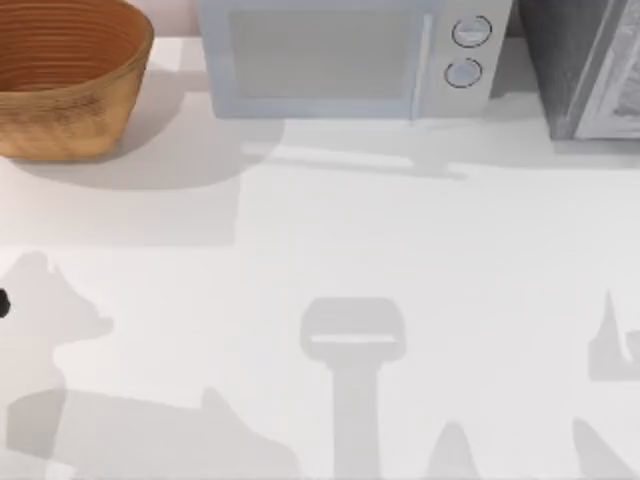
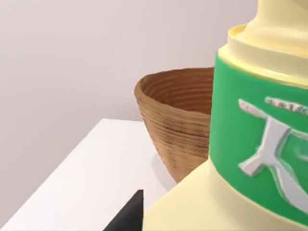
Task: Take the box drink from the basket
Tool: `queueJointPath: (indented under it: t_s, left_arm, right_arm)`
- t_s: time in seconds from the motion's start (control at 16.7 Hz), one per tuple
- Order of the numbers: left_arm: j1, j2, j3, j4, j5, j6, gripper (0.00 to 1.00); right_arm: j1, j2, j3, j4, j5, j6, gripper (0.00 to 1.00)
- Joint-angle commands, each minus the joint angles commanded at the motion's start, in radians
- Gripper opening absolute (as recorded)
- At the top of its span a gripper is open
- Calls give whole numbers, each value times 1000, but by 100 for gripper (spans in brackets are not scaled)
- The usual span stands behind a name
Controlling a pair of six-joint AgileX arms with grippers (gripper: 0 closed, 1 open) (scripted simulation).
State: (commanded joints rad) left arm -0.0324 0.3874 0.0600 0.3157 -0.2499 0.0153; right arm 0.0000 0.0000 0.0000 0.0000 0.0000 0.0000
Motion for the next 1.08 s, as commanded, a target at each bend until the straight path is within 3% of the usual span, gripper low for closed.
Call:
queueJointPath:
  t_s: [0.72,1.08]
  left_arm:
    - [-44,523,104,462,-361,8,0]
    - [-43,557,102,488,-390,12,0]
  right_arm:
    - [0,0,0,0,0,0,100]
    - [0,0,0,0,0,0,100]
